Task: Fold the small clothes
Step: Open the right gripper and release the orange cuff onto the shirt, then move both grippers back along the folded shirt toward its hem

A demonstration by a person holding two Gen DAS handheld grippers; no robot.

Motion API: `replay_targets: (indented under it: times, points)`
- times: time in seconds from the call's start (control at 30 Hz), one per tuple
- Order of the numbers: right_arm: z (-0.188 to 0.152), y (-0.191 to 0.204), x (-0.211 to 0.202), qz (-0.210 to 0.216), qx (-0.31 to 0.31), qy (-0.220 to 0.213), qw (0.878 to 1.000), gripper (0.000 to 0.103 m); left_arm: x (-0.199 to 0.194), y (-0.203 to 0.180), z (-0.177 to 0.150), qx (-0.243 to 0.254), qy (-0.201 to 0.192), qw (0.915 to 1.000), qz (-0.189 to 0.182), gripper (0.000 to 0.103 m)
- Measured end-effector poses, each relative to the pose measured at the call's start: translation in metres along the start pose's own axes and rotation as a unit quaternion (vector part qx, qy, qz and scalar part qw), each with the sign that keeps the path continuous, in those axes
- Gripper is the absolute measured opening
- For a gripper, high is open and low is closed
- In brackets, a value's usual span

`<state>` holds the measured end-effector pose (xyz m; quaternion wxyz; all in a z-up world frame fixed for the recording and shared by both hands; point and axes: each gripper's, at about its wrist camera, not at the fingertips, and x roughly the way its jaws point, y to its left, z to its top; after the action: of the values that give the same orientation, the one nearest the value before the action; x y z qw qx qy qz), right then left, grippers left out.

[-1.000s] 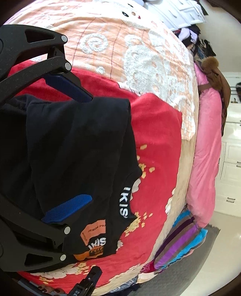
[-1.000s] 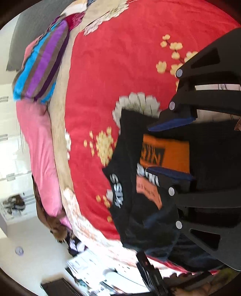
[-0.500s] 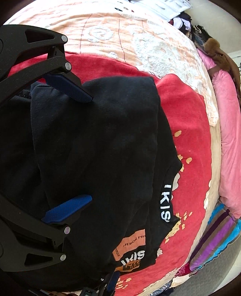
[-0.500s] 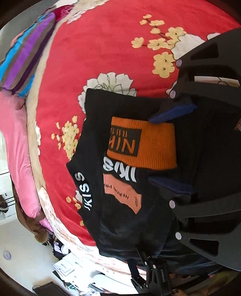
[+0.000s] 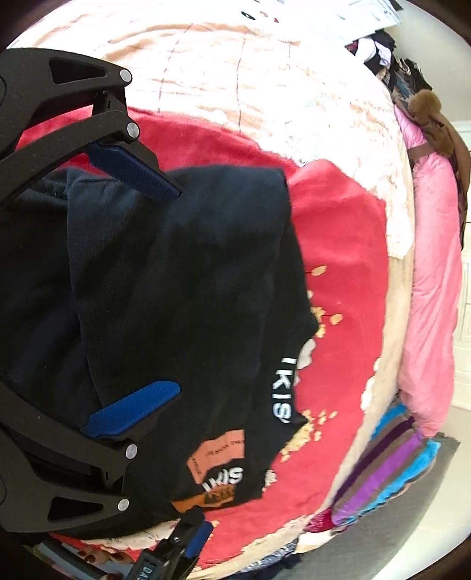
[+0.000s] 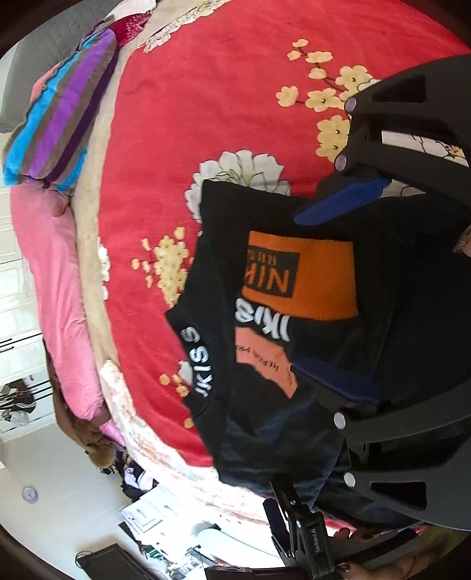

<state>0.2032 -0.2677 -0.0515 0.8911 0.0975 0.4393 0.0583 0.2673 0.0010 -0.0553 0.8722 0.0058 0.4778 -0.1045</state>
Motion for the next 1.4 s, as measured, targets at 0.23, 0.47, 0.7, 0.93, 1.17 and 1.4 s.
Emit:
replay_targets:
  times: [0.23,0.47,0.7,0.93,1.17,1.4]
  points:
    - [0.007,0.006,-0.014,-0.007,-0.013,-0.027,1.0,0.087,-0.015,0.004,0.004,-0.006,-0.015,0.9998,0.01,0.093]
    - [0.01,0.005,-0.028,-0.009,-0.007,-0.047,0.999,0.096,-0.03,0.003,0.003,-0.002,-0.029,0.9994,0.02,0.094]
    - [0.007,0.004,-0.044,-0.007,-0.001,-0.059,0.998,0.097,-0.053,0.006,0.0,-0.021,-0.054,0.9982,0.012,0.094]
    - [0.003,0.007,-0.059,-0.003,-0.002,-0.065,0.998,0.097,-0.071,0.004,-0.004,-0.024,-0.069,0.9973,0.014,0.094]
    - [0.0,0.006,-0.079,0.001,0.0,-0.077,0.997,0.097,-0.095,0.006,-0.007,-0.029,-0.084,0.9958,0.02,0.094]
    - [-0.005,0.007,-0.098,0.009,-0.001,-0.084,0.996,0.097,-0.119,0.011,-0.018,-0.035,-0.096,0.9941,0.035,0.094]
